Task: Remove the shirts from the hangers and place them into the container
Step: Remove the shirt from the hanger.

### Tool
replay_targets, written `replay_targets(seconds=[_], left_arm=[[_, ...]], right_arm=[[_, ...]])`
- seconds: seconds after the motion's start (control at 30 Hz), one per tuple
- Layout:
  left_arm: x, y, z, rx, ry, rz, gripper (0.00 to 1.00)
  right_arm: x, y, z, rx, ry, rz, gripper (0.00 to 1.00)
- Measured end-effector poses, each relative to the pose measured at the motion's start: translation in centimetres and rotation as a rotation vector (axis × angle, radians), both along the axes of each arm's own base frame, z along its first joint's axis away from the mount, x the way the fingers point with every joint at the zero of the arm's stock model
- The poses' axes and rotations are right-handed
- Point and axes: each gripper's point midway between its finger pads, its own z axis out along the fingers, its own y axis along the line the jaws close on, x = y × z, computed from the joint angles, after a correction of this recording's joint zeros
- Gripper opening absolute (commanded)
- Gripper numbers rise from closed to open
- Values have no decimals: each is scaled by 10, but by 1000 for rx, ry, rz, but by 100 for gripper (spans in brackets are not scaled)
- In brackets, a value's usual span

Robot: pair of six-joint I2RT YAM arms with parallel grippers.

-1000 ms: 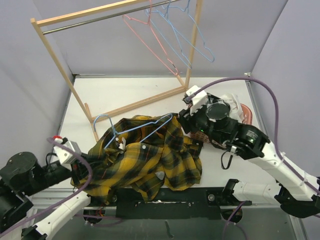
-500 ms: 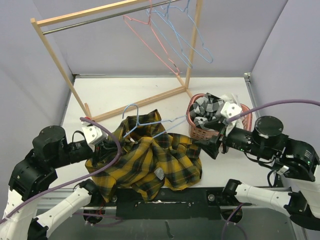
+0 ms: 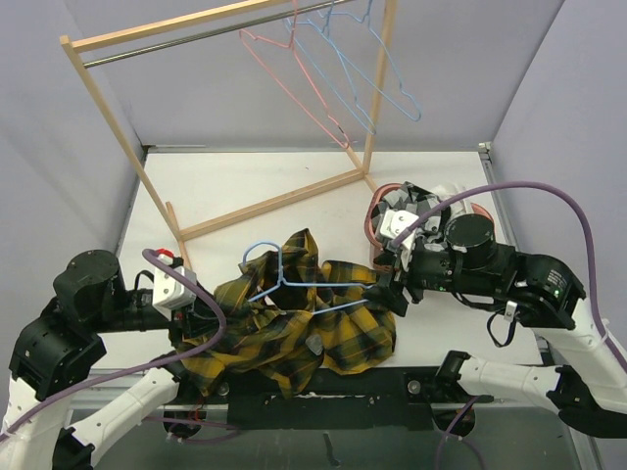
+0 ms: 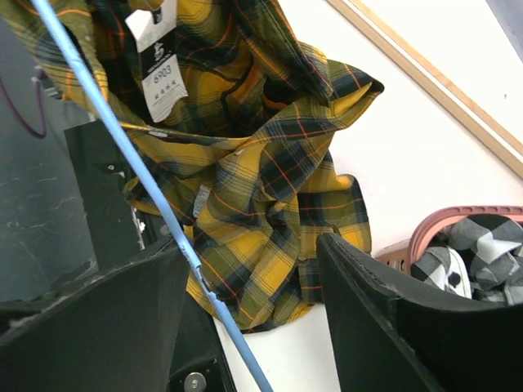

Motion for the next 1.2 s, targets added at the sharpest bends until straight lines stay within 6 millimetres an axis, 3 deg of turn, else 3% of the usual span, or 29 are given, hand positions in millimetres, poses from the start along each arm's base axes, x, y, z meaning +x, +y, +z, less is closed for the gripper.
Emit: replay_targets(seconds=[0.07, 0.13, 0.2, 0.33, 0.47, 0.73, 0.87, 0.93, 1.03, 1.2], left_arm=[[-2, -1, 0, -3, 3, -12, 0], [-3, -1, 1, -5, 4, -17, 0], [-2, -1, 1, -4, 3, -10, 0], [17, 0, 4, -10, -25, 81, 5], [51, -3, 8, -19, -27, 215, 12], [157, -36, 2, 60, 77, 460, 25], [192, -43, -18, 110, 111, 545, 52], [201, -38, -26, 105, 115, 609, 68], [196, -21, -36, 99, 102, 684, 76], [171, 19, -35, 50, 32, 787, 80]], right_arm=[[-5, 1, 1, 7, 3, 27, 38], [-8, 2, 0, 8, 9, 52, 11], [-14, 4, -2, 4, 21, 88, 0], [-34, 2, -13, -19, 76, 172, 0], [-33, -1, -11, -6, 75, 145, 0], [-2, -17, -13, -34, 52, -82, 0], [12, -26, -10, -33, 36, -186, 0], [15, -25, -7, -22, 34, -212, 0], [21, -27, -5, -19, 29, -253, 0], [31, -27, -10, -46, 31, -301, 0]])
